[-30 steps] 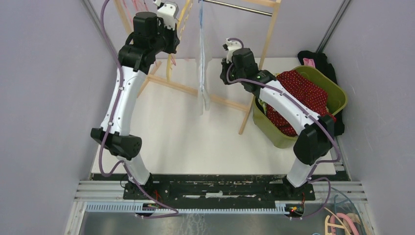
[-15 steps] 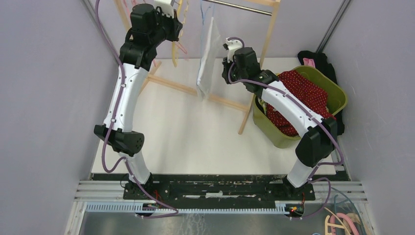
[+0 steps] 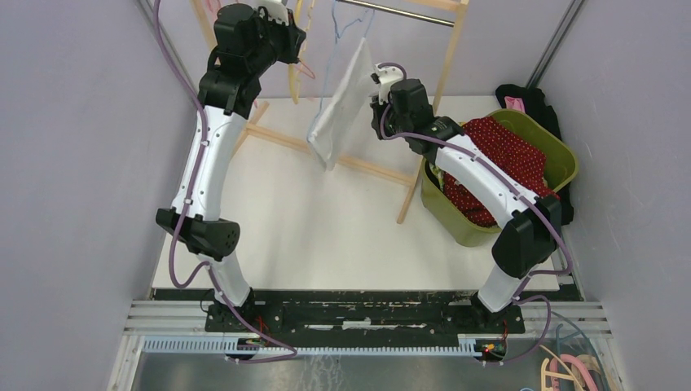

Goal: Remove the skirt from the hanger
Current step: Place the hanger at the clothesline.

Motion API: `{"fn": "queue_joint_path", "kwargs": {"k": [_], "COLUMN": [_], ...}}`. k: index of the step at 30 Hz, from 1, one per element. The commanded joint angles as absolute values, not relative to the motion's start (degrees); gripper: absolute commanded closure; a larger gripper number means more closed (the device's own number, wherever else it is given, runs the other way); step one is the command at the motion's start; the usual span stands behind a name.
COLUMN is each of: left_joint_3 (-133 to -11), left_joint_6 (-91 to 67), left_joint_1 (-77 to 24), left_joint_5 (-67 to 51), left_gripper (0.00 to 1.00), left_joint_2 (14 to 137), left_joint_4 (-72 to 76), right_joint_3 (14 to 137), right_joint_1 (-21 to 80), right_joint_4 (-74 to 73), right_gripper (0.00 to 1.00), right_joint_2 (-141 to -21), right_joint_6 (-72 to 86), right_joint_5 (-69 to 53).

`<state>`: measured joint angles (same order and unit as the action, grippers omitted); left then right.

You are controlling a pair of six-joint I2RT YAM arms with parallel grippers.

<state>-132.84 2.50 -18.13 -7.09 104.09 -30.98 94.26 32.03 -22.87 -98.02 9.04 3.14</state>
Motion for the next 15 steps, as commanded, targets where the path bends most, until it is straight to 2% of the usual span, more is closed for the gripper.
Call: {"fn": "queue_joint_path", "kwargs": {"k": [1, 6, 15], "left_joint_3": [-132.7, -131.0, -118.3], "left_joint_6": [0.9, 2.2, 3.7], "left_joint_1": [-18.3, -18.4, -18.4], "left_joint_5": [-9.4, -8.3, -9.5], "left_gripper": [0.97, 0.97, 0.97], "left_joint_2": [99.2, 98.8, 90.3], "left_joint_4": [-23.1, -24.0, -16.7], "right_joint_3": [94.9, 95.0, 93.2], "right_joint_1": [32.0, 32.1, 32.1], "right_joint_4": [-20.7, -20.5, -20.0], "right_gripper": [0.87, 0.87, 0.87], "right_joint_2": [-96.1, -96.0, -95.5], "right_joint_6": [8.3, 8.8, 8.9], "right_joint_5": [4.5, 4.1, 4.7]}}
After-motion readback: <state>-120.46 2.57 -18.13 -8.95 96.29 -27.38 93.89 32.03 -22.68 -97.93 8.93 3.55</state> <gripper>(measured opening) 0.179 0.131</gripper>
